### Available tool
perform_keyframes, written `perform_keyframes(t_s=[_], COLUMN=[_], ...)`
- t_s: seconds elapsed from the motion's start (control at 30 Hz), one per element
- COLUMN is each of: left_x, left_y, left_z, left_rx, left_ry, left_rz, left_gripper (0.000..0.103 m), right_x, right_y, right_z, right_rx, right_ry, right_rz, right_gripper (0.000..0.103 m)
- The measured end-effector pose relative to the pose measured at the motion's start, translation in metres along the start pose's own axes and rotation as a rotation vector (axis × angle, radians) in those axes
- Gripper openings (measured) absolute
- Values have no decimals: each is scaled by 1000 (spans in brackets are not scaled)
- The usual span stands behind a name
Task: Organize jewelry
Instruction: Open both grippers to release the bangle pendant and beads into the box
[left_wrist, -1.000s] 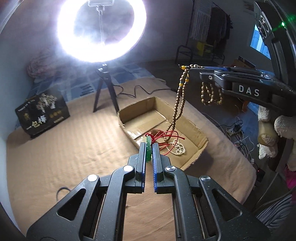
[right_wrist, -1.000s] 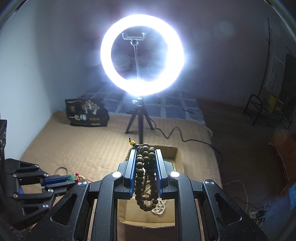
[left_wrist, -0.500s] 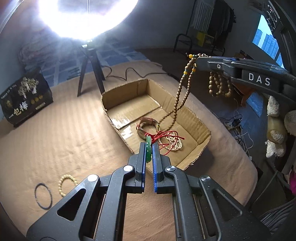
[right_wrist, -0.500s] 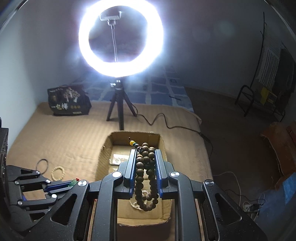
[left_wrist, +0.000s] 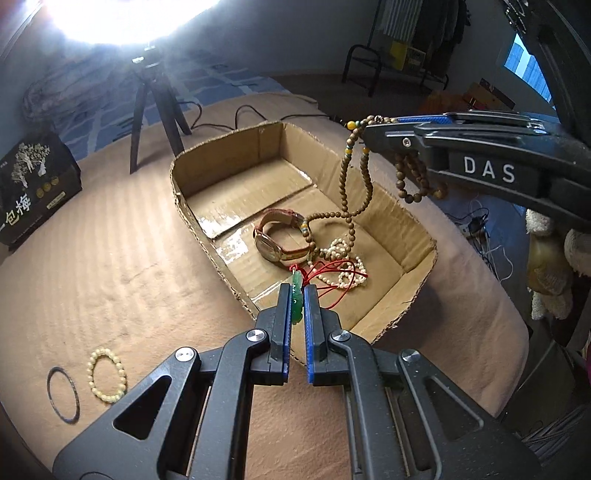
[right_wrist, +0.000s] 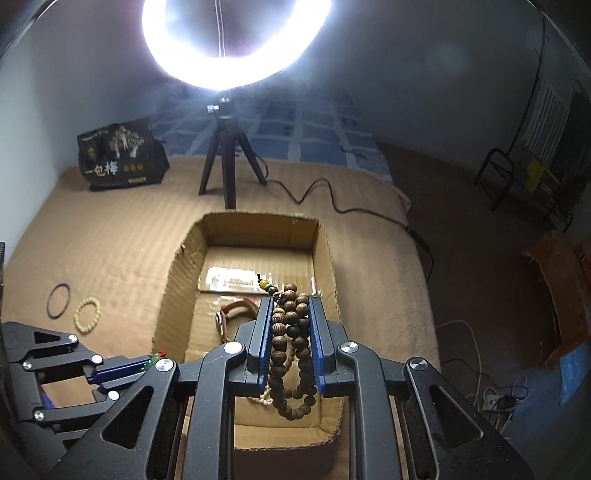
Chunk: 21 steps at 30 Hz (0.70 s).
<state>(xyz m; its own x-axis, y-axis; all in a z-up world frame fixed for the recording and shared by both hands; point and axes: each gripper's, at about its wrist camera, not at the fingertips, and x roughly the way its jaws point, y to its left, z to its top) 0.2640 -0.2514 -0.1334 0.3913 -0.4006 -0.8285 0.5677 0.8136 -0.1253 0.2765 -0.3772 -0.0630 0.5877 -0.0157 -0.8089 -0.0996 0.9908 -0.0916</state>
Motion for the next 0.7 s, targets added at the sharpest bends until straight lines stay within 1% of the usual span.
perform_keyframes(t_s=[0.2, 0.4, 0.47, 0.5, 0.53, 0.57, 0.7], left_x=[7, 7, 7, 6, 4, 3, 0], left_y=[4, 5, 5, 6, 6, 7, 9], left_z=[-1, 0, 1, 1, 1, 2, 2], left_rx=[-11, -7, -8, -12, -17, -19, -23], left_ry=[17, 20, 20, 15, 5, 0, 1], left_rz=[-4, -7, -4, -3, 2, 4, 7], left_gripper=[4, 5, 22, 41, 50, 50, 50], right_x=[14, 18, 18, 18, 18, 18, 17], right_y=[-2, -3, -3, -3, -3, -3, -3], right_z=[-3, -4, -5, -5, -5, -5, -5], right_rx=[20, 44, 50, 53, 56, 58, 66], right_ry=[35, 56, 61, 63, 63, 60, 67], right_rz=[21, 45, 38, 36, 36, 37, 24], right_gripper=[17, 18, 24, 37, 50, 52, 53])
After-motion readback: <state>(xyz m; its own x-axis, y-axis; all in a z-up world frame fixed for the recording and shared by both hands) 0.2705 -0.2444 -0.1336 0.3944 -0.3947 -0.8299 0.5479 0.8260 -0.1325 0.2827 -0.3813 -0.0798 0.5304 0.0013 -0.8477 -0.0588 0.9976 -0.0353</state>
